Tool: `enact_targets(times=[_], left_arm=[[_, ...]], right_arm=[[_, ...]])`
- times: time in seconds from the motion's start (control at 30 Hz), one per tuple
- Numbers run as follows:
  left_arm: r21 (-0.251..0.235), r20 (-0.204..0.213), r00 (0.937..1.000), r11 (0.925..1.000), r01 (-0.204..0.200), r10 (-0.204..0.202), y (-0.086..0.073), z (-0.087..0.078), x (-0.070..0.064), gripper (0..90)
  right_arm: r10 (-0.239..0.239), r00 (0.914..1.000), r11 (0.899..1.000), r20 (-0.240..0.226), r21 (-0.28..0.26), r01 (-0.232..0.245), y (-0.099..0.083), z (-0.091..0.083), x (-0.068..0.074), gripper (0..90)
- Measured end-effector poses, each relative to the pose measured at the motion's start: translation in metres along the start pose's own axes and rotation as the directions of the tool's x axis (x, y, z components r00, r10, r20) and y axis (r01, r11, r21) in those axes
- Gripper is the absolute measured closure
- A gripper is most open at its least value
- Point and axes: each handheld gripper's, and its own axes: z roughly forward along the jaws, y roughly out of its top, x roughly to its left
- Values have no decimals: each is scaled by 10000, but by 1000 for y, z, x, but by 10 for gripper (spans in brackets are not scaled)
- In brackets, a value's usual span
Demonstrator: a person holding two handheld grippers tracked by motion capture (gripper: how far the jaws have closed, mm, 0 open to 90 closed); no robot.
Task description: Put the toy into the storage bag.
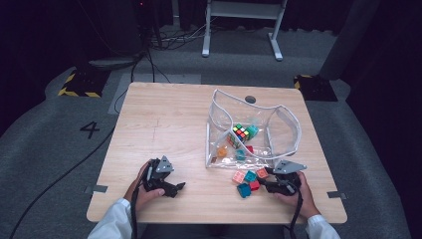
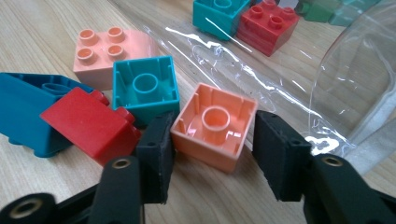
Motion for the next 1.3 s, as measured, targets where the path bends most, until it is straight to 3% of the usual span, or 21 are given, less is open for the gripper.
enact_targets(times=[0.1,0.13,0.2,0.3,0.47,0.67,0.77,1.2,1.3], left_arm=[[7,-43,10000,10000,-16,16,0,0,0,103],[5,-43,10000,10000,-16,16,0,0,0,104],[3,-59,10000,10000,-26,26,0,0,0,104],[4,-59,10000,10000,-25,26,0,0,0,104],[1,-59,10000,10000,-28,28,0,0,0,104],[7,-42,10000,10000,-67,67,0,0,0,104],[9,-41,10000,10000,-69,69,0,0,0,104],[5,-43,10000,10000,-62,62,0,0,0,104],[6,-43,10000,10000,-65,65,0,0,0,104]], right_arm=[[62,10000,10000,-41,-72,-62,-1,-2,0,556],[-207,9997,9995,-92,-222,205,-2,-3,-2,566],[-263,9996,9989,-122,-380,258,-3,-5,-3,591],[-54,9998,9991,-198,-426,45,-5,-7,-2,593],[-231,9994,9989,-251,-422,220,-8,-14,-2,594],[-510,9974,9966,-508,-668,476,-12,-35,-5,594],[-415,9969,9962,-663,-796,362,-15,-49,-9,594],[289,9991,9897,302,-1411,-244,-20,-100,-45,594],[580,9980,9859,263,-1585,-531,-16,-109,-56,594]])
